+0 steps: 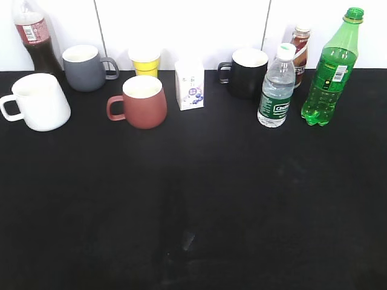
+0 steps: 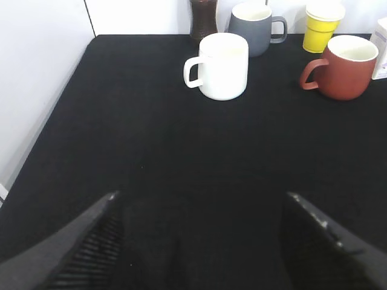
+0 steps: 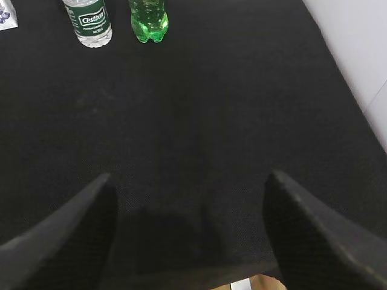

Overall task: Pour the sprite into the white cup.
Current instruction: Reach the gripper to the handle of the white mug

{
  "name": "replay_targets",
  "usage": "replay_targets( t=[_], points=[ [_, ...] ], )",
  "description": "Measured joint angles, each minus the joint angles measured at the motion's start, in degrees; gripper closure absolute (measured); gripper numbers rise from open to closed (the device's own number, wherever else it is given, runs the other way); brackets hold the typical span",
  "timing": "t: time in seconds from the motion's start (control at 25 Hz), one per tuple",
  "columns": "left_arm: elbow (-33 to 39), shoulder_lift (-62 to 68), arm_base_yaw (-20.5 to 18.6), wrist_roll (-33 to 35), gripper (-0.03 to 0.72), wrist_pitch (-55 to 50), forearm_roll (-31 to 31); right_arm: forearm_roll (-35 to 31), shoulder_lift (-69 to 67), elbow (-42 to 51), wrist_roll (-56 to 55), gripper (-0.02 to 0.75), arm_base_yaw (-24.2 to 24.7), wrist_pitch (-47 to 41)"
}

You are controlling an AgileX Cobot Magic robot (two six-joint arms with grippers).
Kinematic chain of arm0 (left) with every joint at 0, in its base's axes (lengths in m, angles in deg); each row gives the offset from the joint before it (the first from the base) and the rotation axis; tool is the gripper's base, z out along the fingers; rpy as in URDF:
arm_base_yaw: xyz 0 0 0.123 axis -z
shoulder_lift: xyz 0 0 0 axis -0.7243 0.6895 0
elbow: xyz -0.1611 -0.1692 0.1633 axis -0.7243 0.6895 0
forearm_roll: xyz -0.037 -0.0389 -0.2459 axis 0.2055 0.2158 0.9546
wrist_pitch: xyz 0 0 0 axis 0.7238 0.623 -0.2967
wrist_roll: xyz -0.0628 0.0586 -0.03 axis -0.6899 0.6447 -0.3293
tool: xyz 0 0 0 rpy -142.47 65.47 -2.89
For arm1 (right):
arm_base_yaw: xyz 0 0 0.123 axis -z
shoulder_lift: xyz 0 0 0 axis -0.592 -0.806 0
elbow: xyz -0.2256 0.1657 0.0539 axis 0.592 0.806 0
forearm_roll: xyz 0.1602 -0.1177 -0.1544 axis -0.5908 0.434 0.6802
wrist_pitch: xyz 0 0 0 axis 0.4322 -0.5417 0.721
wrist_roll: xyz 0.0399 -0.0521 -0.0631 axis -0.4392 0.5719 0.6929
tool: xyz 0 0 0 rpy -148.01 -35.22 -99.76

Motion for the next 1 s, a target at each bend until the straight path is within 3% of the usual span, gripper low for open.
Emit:
replay_targets(
  t=[0.4, 0.52, 0.6, 0.72, 1.0],
  points=[
    [-1.4, 0.2, 0.0, 0.0, 0.109, 3.7, 0.0, 0.0, 0.0, 0.0, 0.0, 0.173, 0.0, 0.0],
    [-2.0, 7.1, 0.0, 0.0, 0.111, 23.0, -1.5, 0.0, 0.0, 0.0, 0.0, 0.173, 0.0, 0.0],
    [0.0, 17.1, 0.0, 0.0, 0.111, 42.5, -3.6, 0.0, 0.0, 0.0, 0.0, 0.173, 0.0, 0.0],
    [4.3, 37.9, 0.0, 0.0, 0.132, 65.6, 0.6, 0.0, 0.0, 0.0, 0.0, 0.173, 0.0, 0.0],
    [10.1, 87.3, 0.0, 0.0, 0.146, 105.6, 4.8, 0.0, 0.0, 0.0, 0.0, 0.173, 0.0, 0.0]
  ],
)
